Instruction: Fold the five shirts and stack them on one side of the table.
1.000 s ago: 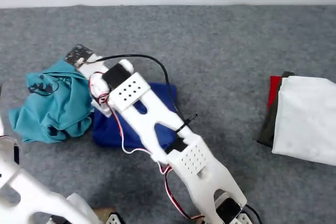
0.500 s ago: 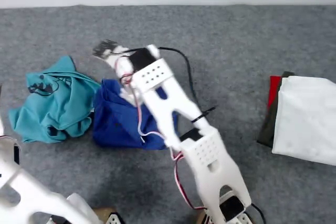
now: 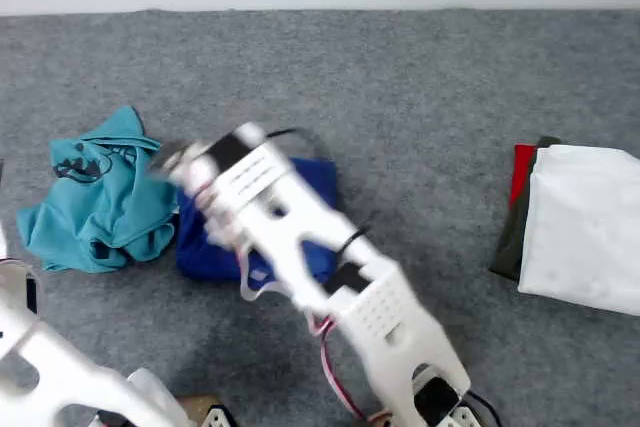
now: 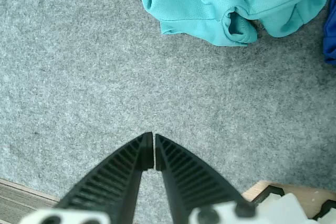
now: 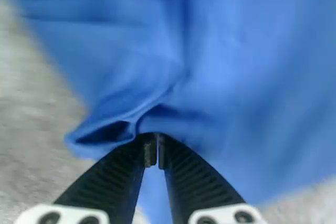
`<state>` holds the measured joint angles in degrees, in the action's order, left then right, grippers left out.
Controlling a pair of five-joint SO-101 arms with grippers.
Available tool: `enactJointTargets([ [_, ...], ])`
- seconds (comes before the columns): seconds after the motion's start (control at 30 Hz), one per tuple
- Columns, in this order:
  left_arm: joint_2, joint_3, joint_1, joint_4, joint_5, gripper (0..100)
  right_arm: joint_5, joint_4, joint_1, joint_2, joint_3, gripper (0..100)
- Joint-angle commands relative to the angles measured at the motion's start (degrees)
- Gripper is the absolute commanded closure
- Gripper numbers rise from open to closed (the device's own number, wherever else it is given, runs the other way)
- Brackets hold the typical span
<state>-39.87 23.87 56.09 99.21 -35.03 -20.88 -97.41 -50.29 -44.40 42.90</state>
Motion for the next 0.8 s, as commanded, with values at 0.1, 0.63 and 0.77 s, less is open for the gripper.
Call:
enactJointTargets([
  [0.1,-1.4,-2.2,0.3,0.4,0.5,98,-0.2,-5.4,-8.0,3.4,10.7,98.8],
  [0.63,-1.4,-2.1,0.1,0.4,0.5,98,-0.3,-2.2,7.4,-0.1,12.6,98.5],
  [0.77,-1.4,-2.1,0.0,0.4,0.5,98,-0.3,2.4,1.6,-6.5,13.2,98.8],
])
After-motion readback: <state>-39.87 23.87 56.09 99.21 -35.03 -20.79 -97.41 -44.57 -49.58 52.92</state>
